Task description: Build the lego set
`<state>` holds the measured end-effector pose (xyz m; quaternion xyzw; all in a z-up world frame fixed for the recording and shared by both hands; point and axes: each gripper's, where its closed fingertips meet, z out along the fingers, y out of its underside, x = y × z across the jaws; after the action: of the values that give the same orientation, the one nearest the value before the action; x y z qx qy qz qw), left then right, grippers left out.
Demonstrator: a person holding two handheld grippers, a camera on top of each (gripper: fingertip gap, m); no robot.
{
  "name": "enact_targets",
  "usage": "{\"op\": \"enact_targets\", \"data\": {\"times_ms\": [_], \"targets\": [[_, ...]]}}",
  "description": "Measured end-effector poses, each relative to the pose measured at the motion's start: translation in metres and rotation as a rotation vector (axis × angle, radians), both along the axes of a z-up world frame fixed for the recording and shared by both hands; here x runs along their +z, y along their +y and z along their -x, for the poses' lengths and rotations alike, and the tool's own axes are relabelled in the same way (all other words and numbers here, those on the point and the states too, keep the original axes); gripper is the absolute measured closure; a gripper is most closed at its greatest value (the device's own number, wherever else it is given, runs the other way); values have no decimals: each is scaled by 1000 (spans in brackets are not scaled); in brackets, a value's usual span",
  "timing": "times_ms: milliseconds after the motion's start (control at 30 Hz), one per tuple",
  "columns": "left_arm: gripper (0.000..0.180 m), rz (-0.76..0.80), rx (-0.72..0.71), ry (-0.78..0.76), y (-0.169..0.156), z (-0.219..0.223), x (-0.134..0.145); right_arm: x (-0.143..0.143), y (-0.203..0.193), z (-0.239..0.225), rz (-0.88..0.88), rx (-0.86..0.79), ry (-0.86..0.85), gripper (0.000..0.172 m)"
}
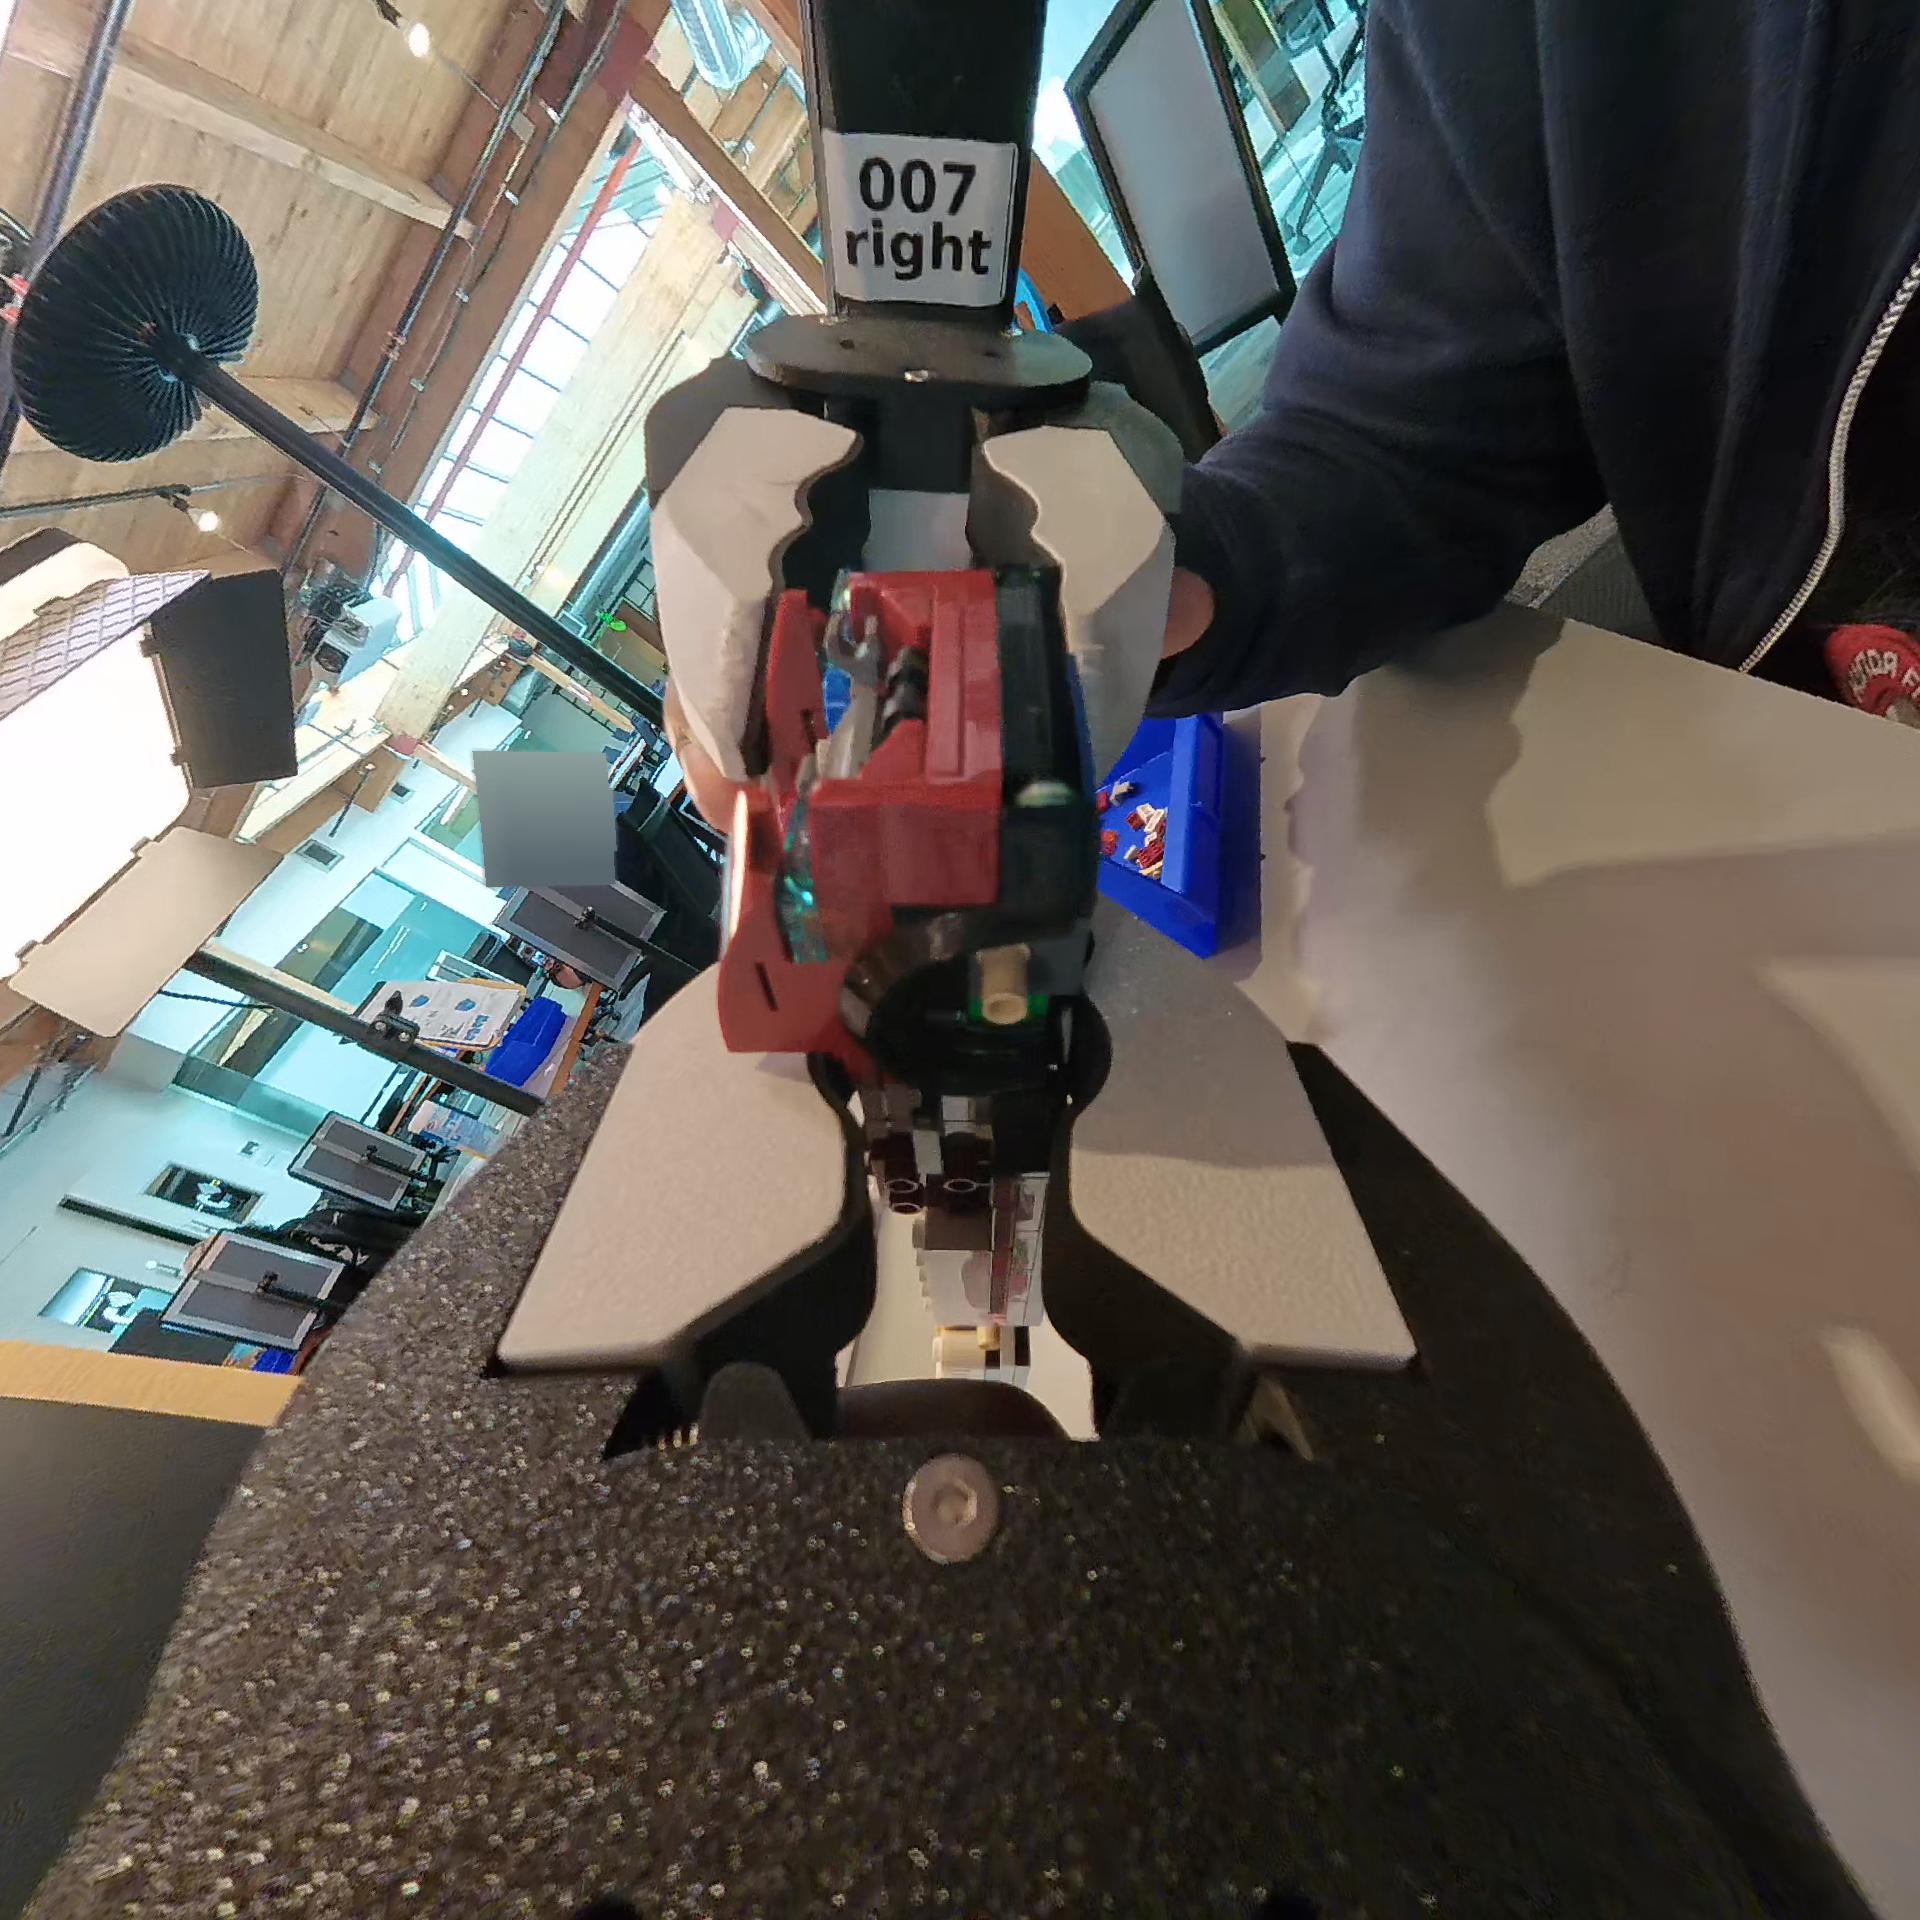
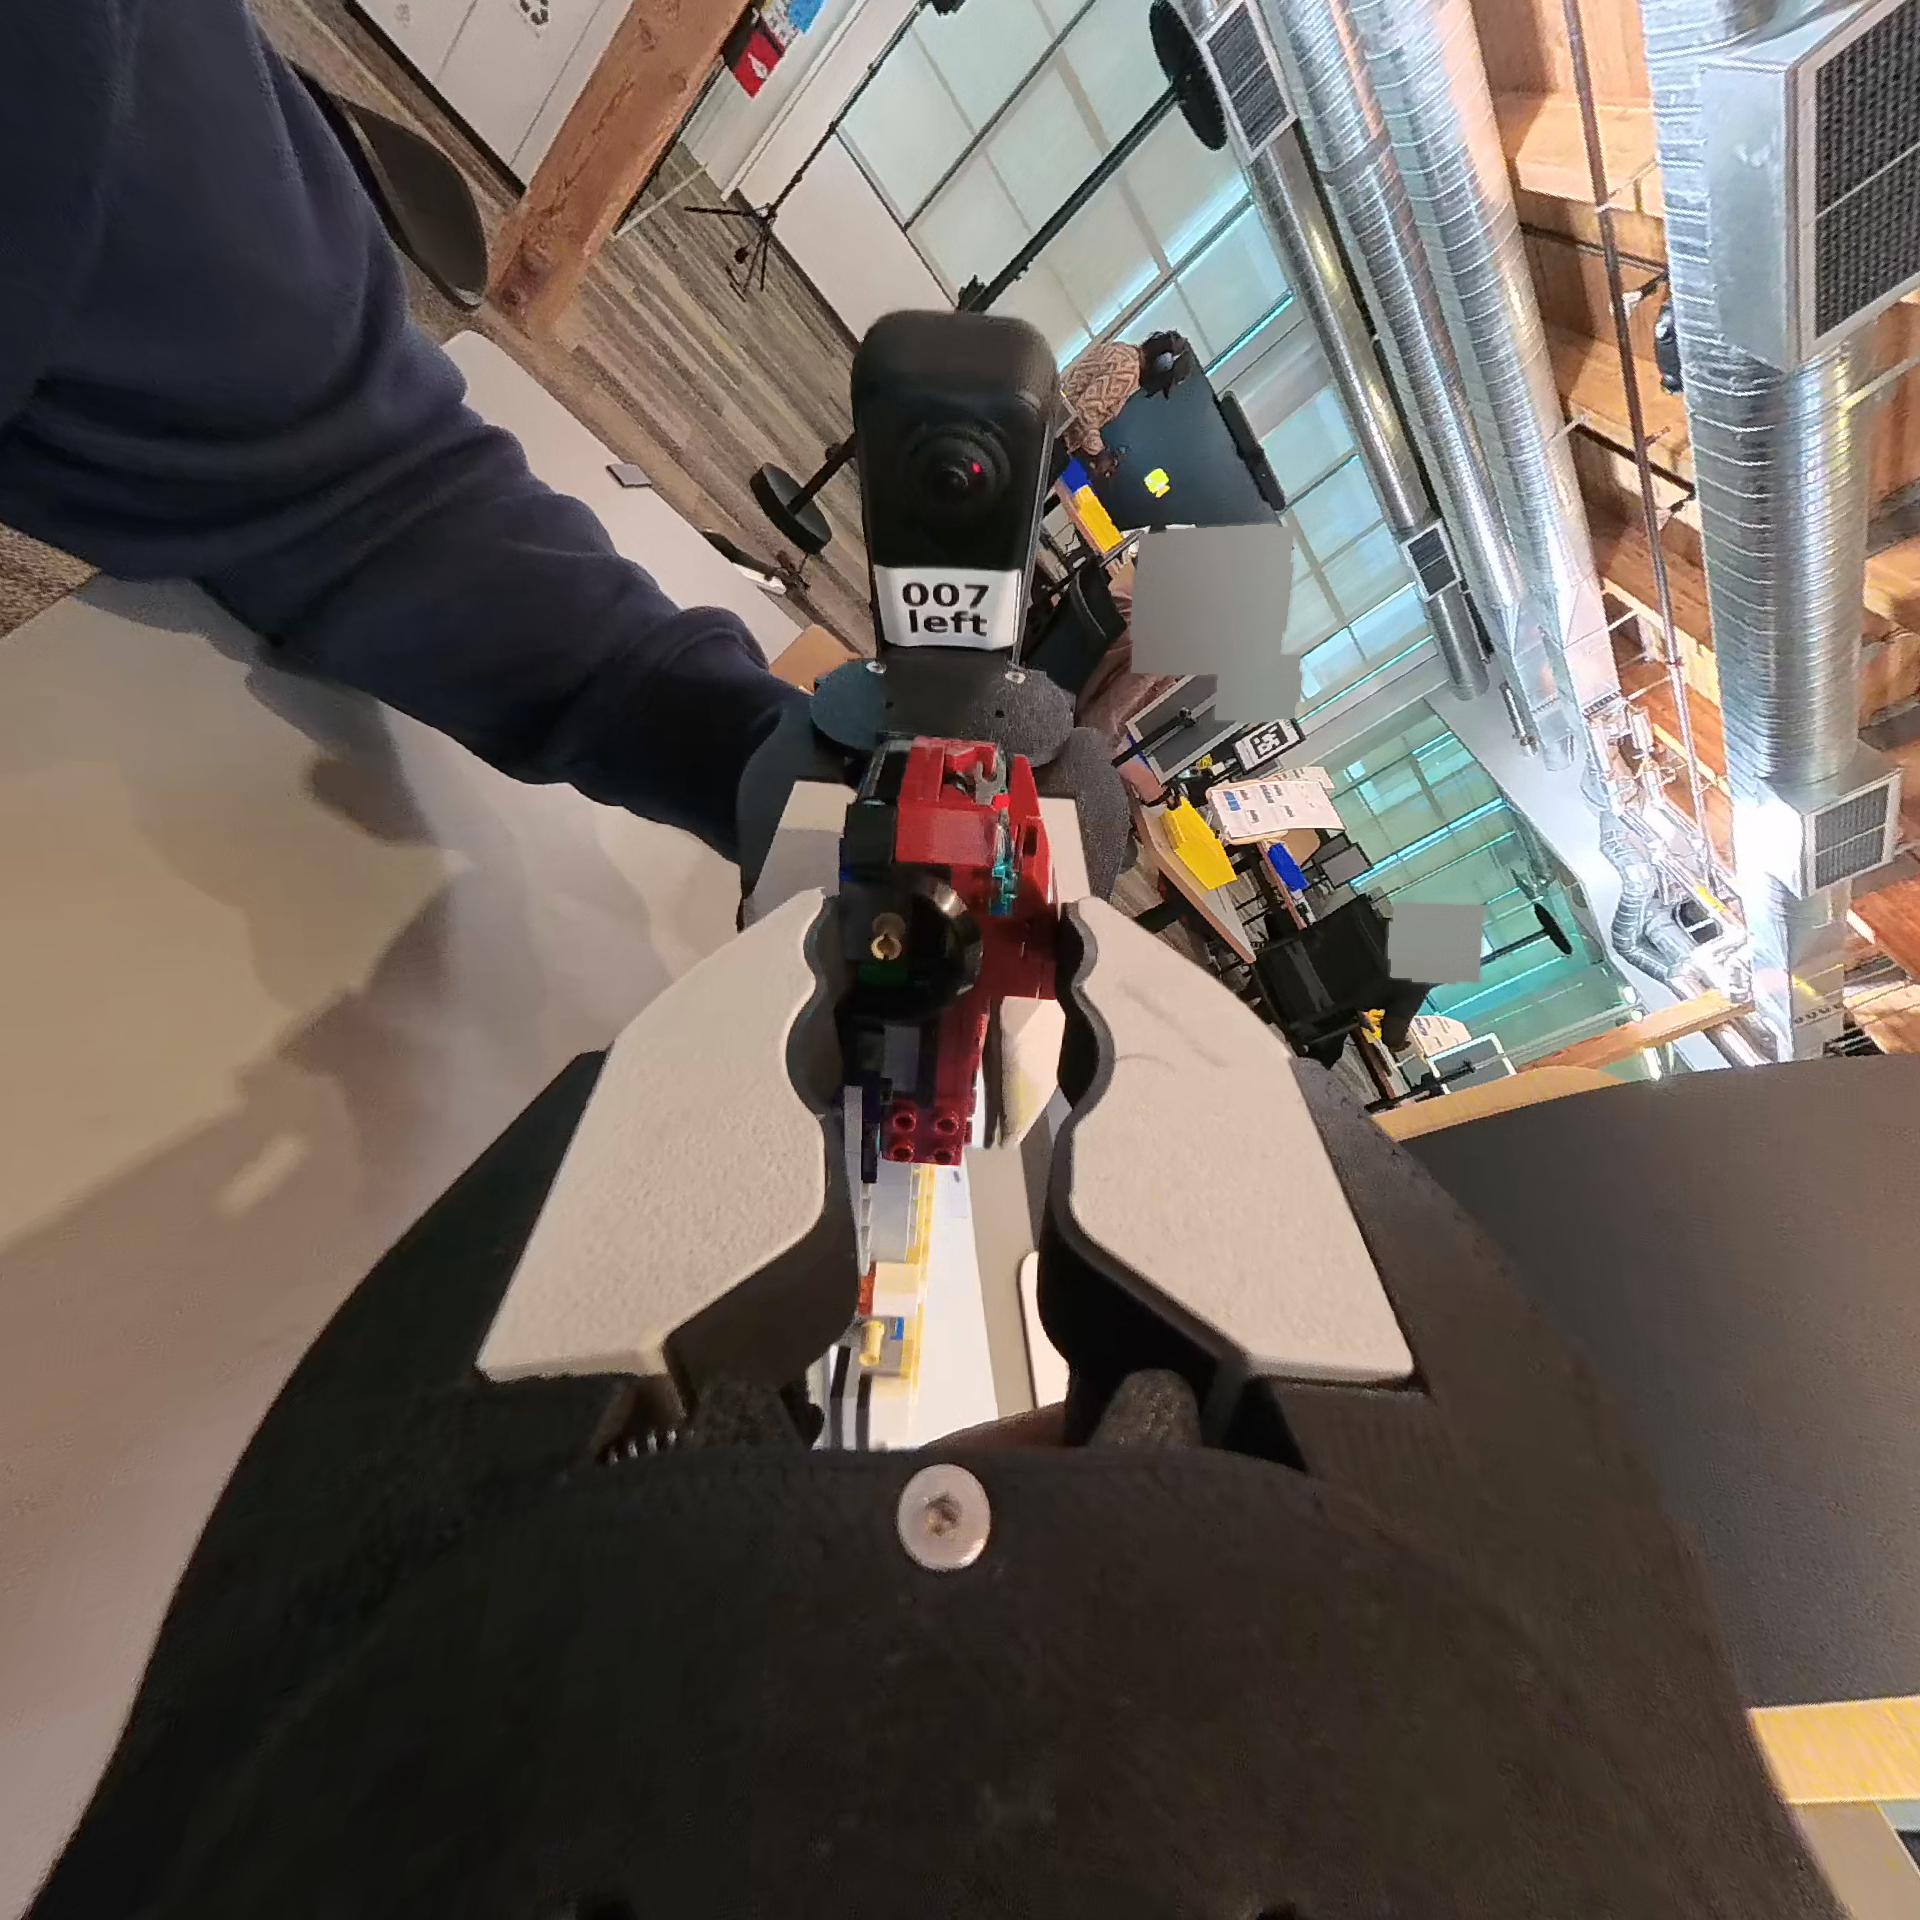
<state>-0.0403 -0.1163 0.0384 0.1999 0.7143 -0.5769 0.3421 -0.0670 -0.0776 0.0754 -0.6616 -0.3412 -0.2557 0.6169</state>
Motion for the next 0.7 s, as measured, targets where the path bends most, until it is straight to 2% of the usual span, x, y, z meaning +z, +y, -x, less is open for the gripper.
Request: {"op": "enact_targets", "data": {"times_ms": [300,500,700], "targets": [[146,34,-34,39,1,2,2,1,0,0,-19,6,4,131],[146,57,-43,60,3,1,4,10,0,3,-48,21,57,119],[145,28,-13,59,0,-3,0,8,3,2,-37,2,81,133]]}}
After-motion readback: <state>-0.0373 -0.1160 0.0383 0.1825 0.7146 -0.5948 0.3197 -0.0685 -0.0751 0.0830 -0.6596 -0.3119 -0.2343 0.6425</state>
